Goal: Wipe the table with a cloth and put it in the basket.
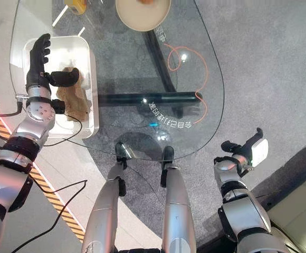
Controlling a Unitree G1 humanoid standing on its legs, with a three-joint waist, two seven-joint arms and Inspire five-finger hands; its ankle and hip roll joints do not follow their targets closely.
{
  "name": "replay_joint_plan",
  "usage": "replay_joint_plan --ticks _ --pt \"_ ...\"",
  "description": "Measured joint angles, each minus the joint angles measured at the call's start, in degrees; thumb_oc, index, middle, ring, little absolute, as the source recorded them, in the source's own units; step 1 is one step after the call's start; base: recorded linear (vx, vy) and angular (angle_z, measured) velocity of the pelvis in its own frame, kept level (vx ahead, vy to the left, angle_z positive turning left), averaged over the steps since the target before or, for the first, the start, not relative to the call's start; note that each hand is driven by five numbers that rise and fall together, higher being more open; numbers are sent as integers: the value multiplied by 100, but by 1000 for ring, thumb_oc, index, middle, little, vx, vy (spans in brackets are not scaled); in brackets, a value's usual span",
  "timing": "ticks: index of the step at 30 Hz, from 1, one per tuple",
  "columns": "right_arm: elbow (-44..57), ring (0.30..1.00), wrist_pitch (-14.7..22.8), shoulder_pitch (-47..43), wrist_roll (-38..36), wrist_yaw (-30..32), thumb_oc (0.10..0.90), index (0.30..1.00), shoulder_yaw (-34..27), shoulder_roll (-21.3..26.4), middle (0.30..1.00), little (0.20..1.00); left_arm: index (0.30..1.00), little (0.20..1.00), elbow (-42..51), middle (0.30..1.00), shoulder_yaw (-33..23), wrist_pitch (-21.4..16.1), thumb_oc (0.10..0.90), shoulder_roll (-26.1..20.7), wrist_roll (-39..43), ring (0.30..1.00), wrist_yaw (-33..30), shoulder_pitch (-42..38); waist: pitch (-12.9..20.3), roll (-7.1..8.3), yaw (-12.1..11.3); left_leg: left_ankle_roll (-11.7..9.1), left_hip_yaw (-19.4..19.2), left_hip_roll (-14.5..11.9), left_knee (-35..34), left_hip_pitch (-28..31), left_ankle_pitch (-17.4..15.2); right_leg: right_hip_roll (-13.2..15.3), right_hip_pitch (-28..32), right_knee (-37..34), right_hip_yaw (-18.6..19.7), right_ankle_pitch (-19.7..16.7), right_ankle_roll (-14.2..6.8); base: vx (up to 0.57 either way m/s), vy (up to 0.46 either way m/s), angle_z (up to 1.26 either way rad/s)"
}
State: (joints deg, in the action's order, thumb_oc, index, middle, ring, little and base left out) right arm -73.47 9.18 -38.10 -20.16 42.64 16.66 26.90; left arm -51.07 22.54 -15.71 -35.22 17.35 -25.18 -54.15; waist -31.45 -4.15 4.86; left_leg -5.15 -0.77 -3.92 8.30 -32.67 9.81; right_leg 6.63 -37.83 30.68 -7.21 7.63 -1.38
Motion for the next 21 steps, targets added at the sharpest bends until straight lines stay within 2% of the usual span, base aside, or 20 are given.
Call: replay_joint_plan --ticks 2,3,7,8,10,13,14,15,16,19,20,21 --pt "39 900 -5 339 0 -83 800 900 -11 -37 900 900 900 900 151 900 -172 -152 800 -22 18 900 -62 485 25 -3 -46 -11 -7 -41 -237 558 -12 -57 580 -333 -22 -14 -45 28 -33 -3" --pt "32 900 -6 388 1 -105 800 900 -41 -32 900 900 900 900 175 900 -210 -155 800 -51 31 900 -67 546 31 -4 -63 -25 -7 -49 -263 628 -23 -61 670 -394 -23 -3 -70 68 -34 -8" --pt "114 900 -26 1038 36 -580 800 900 -614 -30 900 900 900 900 531 900 -1197 -350 800 -113 127 900 122 1673 87 -8 -264 2 -35 -132 -720 1485 -33 -148 1603 -1023 -36 -151 -157 77 2 -7" --pt "110 900 -42 1170 43 -662 800 900 -653 -32 900 900 900 900 548 900 -1267 -360 800 -113 178 900 164 1893 125 -18 -288 3 -44 -138 -784 1637 -21 -165 1775 -1131 -36 -173 -164 78 22 -1" --pt "89 900 -59 1703 219 -861 800 900 -717 -18 900 900 900 900 528 900 -1420 -359 800 -109 455 900 333 2622 683 -36 -439 53 -39 -109 -944 1690 -28 -150 1862 -1346 -72 -176 -182 101 25 7" --pt "87 900 -169 1987 346 -1165 800 900 -865 -30 900 900 900 900 365 900 -1820 -352 800 64 783 900 632 3209 724 -49 -480 75 -31 -76 -1054 2205 -20 -141 2582 -1790 -172 -294 -258 151 28 13" --pt "71 900 -205 2135 439 -1261 800 900 -884 -36 900 900 900 900 220 900 -1942 -352 800 225 949 900 709 3438 885 -48 -495 84 -31 -58 -1141 2377 -29 -138 2816 -1998 -182 -323 -297 196 11 13" --pt "65 900 -243 2274 567 -1373 800 900 -883 -51 900 900 900 900 -34 900 -2001 -346 800 373 1108 900 798 3726 1188 -49 -518 131 -31 -54 -1193 2461 -77 -130 2989 -2214 -197 -372 -341 123 4 6" --pt "63 900 -256 2325 629 -1409 800 900 -882 -64 900 900 900 900 -170 900 -2041 -328 800 436 1117 900 848 3842 1290 -46 -524 140 -34 -40 -1234 2531 -84 -125 3087 -2323 -201 -399 -361 225 3 5" --pt "-33 900 -388 2547 922 -1658 800 900 -877 -245 900 900 900 900 -921 900 -2192 -169 800 761 1127 900 1118 4386 1683 50 -542 158 -22 33 -1320 3054 -227 -106 3958 -3083 -301 -617 -443 211 5 9" --pt "-34 900 -406 2600 945 -1688 800 900 -871 -281 900 900 900 900 -980 900 -2193 -124 800 783 1129 900 1150 4477 1787 79 -549 156 -22 40 -1320 3069 -246 -104 4004 -3150 -308 -626 -441 175 15 5" --pt "-34 900 -458 2757 1008 -1762 800 900 -875 -401 900 900 900 900 -1225 900 -2226 -81 800 855 1123 900 1270 4738 2085 157 -566 150 -15 58 -1321 3095 -292 -104 4114 -3318 -333 -663 -443 131 19 4"
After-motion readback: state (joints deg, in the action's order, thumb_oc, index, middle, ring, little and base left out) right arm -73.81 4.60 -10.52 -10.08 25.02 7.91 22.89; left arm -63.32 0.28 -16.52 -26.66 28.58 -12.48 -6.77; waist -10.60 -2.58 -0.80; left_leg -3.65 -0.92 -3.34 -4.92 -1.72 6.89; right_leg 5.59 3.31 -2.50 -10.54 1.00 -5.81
